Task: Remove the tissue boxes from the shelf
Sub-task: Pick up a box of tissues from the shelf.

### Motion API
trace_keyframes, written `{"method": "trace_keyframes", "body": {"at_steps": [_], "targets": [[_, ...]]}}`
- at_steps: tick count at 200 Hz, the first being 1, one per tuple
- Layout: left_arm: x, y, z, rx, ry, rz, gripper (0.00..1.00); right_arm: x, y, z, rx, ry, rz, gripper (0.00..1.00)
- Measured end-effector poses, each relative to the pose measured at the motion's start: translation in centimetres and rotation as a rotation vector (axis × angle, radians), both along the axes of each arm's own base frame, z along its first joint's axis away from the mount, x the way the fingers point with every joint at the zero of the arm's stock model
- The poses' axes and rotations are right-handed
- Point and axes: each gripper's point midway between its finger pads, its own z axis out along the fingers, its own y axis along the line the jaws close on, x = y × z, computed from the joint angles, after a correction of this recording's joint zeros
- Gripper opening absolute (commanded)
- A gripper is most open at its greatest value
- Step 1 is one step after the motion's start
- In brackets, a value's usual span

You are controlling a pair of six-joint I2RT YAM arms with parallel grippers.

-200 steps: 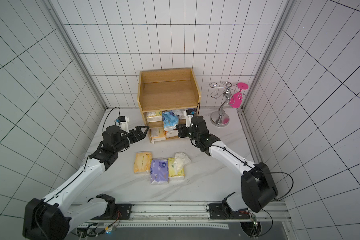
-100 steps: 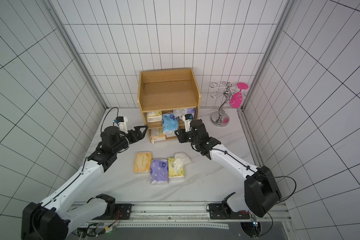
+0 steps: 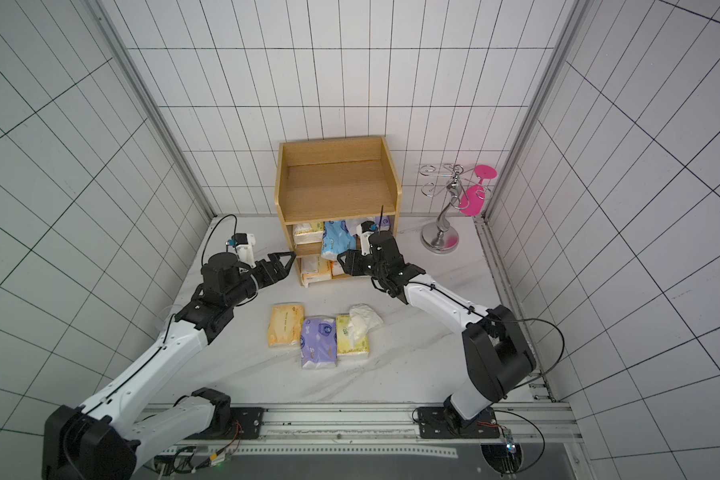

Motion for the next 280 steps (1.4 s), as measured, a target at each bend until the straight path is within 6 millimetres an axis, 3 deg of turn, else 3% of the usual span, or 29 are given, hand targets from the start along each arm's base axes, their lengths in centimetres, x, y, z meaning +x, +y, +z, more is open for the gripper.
{"method": "trace_keyframes", "body": {"at_steps": [54, 134, 191, 248, 280], "targets": [[-0.3, 0.0, -0.9, 0.006, 0.019, -0.004, 0.98, 0.8, 0.0, 0.5, -0.012, -0.014, -0.028, 0.69], [-0.7, 0.2, -0.7, 0.004, 0.011, -0.004, 0.98, 2.4, -2.2, 0.2, -0.064, -0.025, -0.163, 0.76], [-0.9, 0.2, -0.4, 0.001, 0.002, -0.004, 0.98, 2.7, -2.8, 1.8, -0.035, -0.051, -0.178, 0.85], [-0.9, 0.2, -0.4, 0.001, 0.002, -0.004, 0.98, 2.9, -1.6, 0.7, -0.011, -0.033, -0.13, 0.85], [-0.9, 0.2, -0.5, 0.001, 0.002, -0.004, 0.98, 3.6, -1.0, 0.5, 0.022, -0.038, -0.132, 0.78]]}}
